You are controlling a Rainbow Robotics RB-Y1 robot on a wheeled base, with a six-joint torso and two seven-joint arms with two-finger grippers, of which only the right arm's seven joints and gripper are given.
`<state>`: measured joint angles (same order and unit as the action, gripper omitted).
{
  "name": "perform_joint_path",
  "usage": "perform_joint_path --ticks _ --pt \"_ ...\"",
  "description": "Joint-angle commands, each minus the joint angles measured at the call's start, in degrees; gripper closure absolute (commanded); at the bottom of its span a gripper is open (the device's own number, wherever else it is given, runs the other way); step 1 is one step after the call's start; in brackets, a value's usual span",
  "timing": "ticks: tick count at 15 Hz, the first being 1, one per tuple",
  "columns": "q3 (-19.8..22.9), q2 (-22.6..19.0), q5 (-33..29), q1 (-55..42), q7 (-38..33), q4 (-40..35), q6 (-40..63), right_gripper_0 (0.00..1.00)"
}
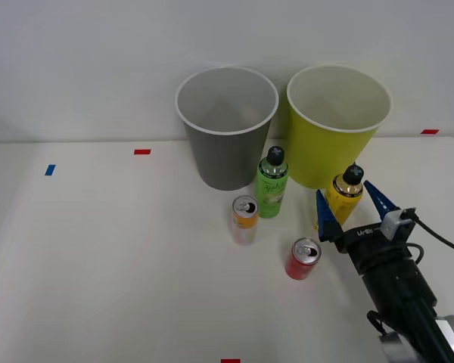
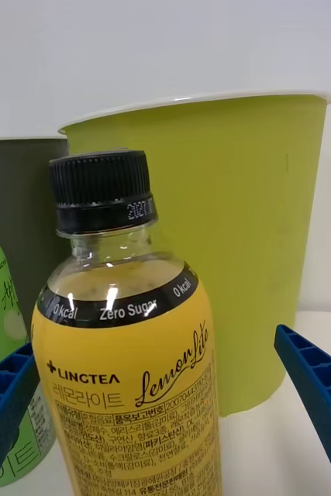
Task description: Put cans in the gray bin, plastic bottles in the light green bin
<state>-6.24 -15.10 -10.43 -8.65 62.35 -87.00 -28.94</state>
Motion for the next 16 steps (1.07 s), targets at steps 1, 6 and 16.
perform_joint_path --ticks 1,6,16 --pt "-0.09 -0.11 0.76 0.04 0.31 -0.01 0.03 0.00" --pt "-0.62 -2.13 0.94 0.57 0.93 -0.01 0.03 0.00" --pt "-1.23 -2.66 2.43 1.27 1.81 -0.01 2.58 0.33"
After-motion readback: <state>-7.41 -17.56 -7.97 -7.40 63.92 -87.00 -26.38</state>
